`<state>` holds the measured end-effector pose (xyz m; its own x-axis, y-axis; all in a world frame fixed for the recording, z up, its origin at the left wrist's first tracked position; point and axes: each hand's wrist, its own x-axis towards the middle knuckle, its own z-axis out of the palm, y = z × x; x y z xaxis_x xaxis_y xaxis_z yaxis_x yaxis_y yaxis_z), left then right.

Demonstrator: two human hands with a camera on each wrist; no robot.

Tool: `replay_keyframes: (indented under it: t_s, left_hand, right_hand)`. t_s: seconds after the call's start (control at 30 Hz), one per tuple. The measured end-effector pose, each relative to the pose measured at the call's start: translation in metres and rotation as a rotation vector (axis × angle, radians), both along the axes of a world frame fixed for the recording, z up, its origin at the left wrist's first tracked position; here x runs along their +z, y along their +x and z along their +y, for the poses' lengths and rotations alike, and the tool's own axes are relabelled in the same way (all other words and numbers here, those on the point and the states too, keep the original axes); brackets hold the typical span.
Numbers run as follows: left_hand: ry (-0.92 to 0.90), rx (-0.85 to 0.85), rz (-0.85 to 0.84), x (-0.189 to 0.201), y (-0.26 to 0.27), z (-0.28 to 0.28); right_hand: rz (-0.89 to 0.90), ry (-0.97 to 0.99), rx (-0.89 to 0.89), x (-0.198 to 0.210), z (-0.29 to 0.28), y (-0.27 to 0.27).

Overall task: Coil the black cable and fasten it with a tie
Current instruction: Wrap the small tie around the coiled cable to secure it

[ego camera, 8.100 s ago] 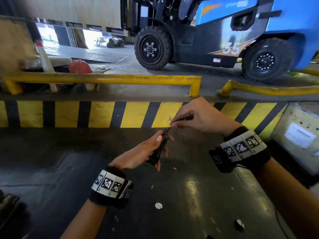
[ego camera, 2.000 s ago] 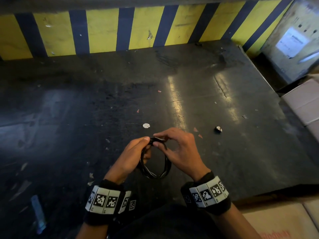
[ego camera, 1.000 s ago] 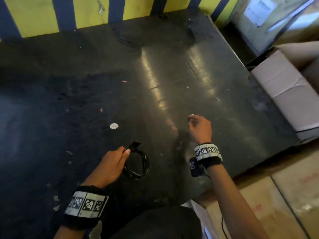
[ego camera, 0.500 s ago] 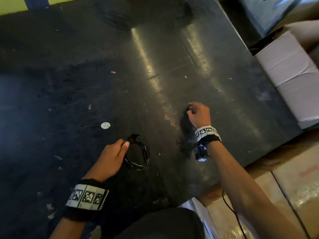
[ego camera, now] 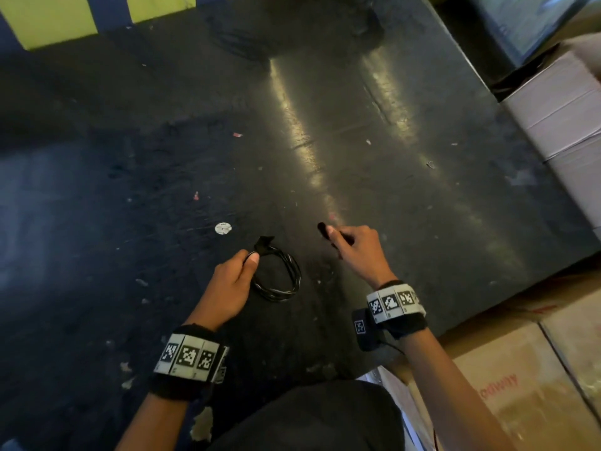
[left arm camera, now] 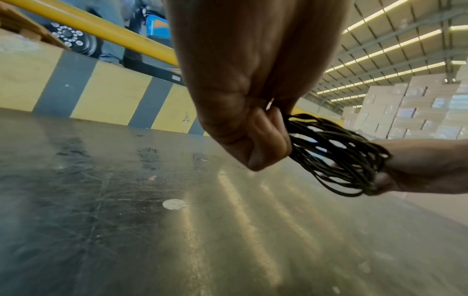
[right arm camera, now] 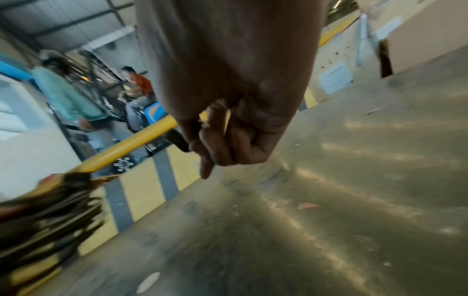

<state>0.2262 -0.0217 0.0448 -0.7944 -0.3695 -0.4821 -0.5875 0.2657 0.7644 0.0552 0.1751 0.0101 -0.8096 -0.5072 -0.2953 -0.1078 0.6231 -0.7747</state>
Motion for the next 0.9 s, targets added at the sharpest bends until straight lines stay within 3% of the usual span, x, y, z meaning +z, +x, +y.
replay_keyframes:
  t_s: [0.13,0.2,0.33,0.5,0.63,0.7,0.8,0.9]
  left_hand:
    - [0.150,0.201,0.072,0.011,0.009,0.005]
    - [0.218,0.285,0.127,0.019,0.011,0.008]
    - [0.315,0.393,0.230,0.033,0.014,0.012]
    - [0.304,0.508,0.284,0.037,0.021,0.011]
    - [0.314,0.571,0.335,0.039,0.026,0.012]
    - [0.285,0.566,0.374,0.042,0.026,0.014]
    - [0.250,0.526,0.397,0.046,0.026,0.018]
    - [0.186,0.481,0.338,0.052,0.030,0.017]
  right_hand:
    - [0.068,0.045,0.037,0.008,-0.011,0.031]
    - [0.017,0.060,0.089,0.011,-0.017,0.042]
    - [-0.192,-0.110,0.171,0.036,-0.027,0.056]
    - [-0.563,-0.474,0.041,0.071,-0.033,0.071]
    - [-0.759,-0.632,-0.046,0.091,-0.033,0.081]
    - [-0.674,-0.617,-0.017,0.097,-0.036,0.087]
    - [-0.392,-0.544,0.004,0.103,-0.040,0.092]
    - [-0.289,-0.547,0.029,0.111,-0.039,0.087]
